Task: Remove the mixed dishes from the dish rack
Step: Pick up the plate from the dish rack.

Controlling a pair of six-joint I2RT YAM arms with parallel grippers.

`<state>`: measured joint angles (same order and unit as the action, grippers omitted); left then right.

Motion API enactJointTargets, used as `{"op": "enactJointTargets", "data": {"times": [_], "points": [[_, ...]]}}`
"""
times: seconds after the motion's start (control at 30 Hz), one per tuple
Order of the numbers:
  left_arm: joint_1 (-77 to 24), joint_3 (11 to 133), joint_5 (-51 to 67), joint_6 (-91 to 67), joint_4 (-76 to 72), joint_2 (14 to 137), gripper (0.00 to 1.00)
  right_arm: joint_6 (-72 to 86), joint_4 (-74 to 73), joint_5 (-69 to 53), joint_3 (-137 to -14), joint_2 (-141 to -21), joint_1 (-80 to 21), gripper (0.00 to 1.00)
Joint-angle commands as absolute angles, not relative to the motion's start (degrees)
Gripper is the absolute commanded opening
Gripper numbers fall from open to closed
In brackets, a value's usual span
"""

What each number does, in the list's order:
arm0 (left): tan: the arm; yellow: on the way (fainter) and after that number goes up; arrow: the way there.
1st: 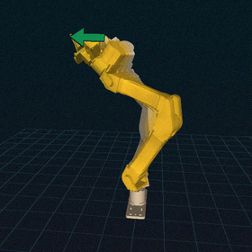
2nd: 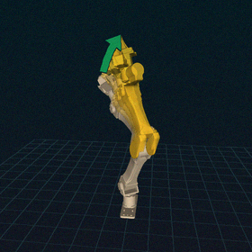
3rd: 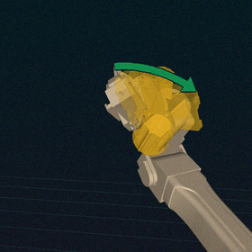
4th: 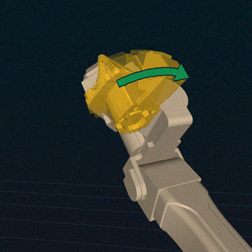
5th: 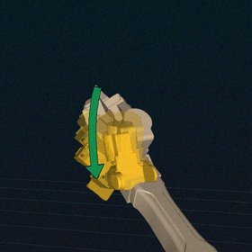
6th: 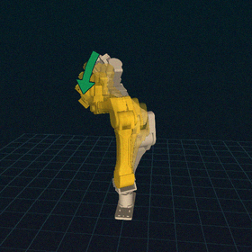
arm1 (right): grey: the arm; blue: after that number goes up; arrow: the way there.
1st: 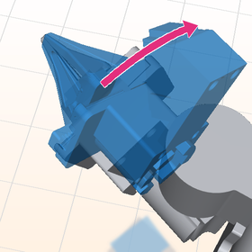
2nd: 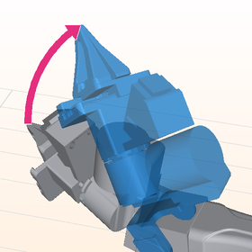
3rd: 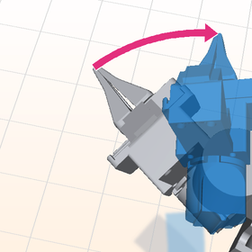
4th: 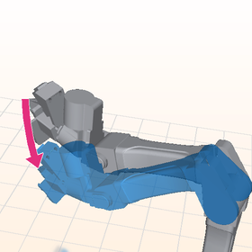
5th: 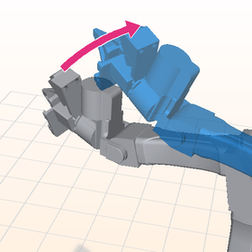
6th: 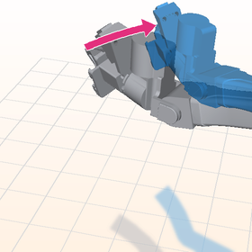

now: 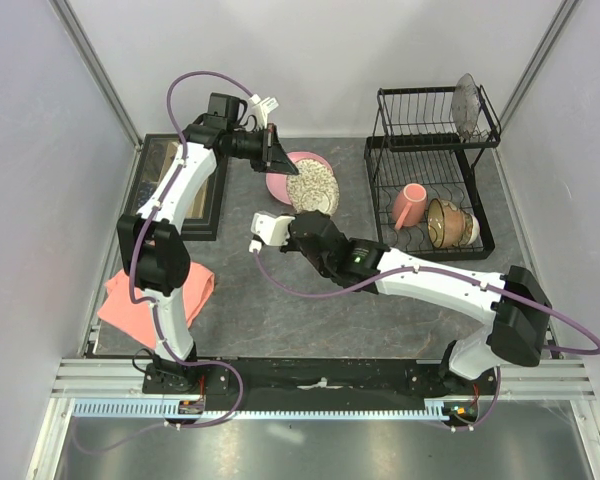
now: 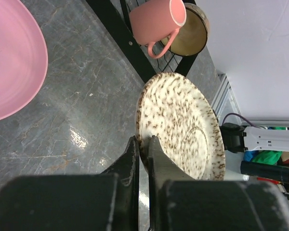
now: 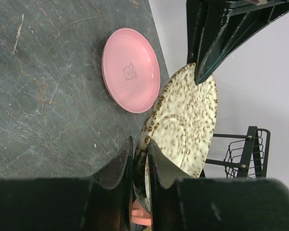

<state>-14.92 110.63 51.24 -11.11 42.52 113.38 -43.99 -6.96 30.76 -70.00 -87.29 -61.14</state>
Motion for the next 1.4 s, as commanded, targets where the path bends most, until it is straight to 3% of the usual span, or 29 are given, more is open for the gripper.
{"op": "enactJointTargets", "data": {"times": [0.0, 0.2, 0.63, 1.37], "points": [[-15.73, 111.01, 51.77, -9.32, 41.4, 113.56, 0.02, -46.05, -0.44, 34.27, -70.93, -86.75, -61.17, 0.02], [-15.73, 110.83, 51.59, -9.75, 41.13, 113.2, 0.01, -45.7, -0.44, 33.93, -69.79, -86.49, -61.17, 0.27], [-13.98, 111.88, 51.33, -10.63, 41.13, 113.99, 0.02, -42.72, -1.4, 31.2, -65.92, -85.96, -61.08, 0.52], [-10.29, 113.2, 53.79, -12.92, 40.26, 116.98, 0.02, -38.85, -5.18, 25.23, -62.93, -86.75, -61.0, 0.63]]}}
